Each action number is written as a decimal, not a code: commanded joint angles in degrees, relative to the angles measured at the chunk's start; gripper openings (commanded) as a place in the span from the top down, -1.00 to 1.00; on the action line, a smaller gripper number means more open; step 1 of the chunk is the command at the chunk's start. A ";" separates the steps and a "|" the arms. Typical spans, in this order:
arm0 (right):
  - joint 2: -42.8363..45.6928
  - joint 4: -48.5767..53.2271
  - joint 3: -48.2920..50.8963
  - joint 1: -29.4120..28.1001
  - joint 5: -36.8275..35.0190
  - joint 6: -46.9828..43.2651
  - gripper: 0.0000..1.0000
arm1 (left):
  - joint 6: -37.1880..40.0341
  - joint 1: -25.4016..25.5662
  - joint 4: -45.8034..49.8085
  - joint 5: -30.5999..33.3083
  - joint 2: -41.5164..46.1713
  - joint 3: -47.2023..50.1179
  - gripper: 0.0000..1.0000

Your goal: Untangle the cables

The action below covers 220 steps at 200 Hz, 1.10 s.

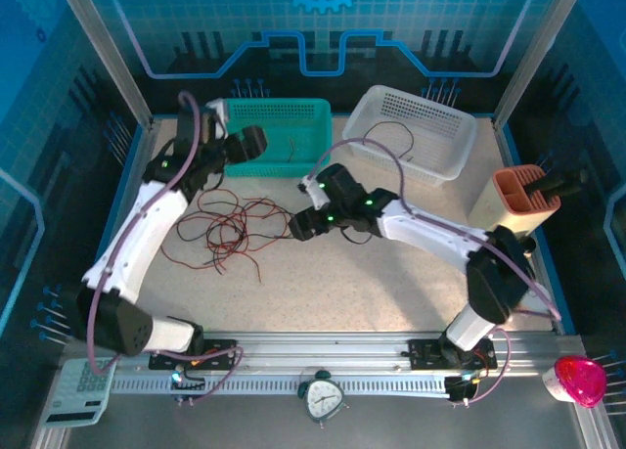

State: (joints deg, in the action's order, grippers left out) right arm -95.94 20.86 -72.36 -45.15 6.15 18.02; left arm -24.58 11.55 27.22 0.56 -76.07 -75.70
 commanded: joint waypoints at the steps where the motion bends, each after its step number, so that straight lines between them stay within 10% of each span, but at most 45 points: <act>1: -5.96 3.59 -5.72 -2.67 -1.15 -3.14 -0.53 | -7.16 -2.21 -4.43 -1.67 7.20 8.51 -0.84; 132: -29.13 12.62 -26.40 -6.89 -9.14 -5.49 -0.47 | -12.95 -9.18 -2.13 -2.29 21.58 18.83 -0.98; 220: -32.93 12.59 -29.90 -5.39 -9.94 -4.94 -0.09 | -13.57 -9.18 -2.43 -2.93 22.55 20.02 -0.98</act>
State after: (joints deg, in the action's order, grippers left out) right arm -127.22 32.45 -100.14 -51.24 -3.29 12.95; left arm -37.58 2.94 25.17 -1.17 -54.68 -56.45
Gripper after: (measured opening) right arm 0.579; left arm 0.991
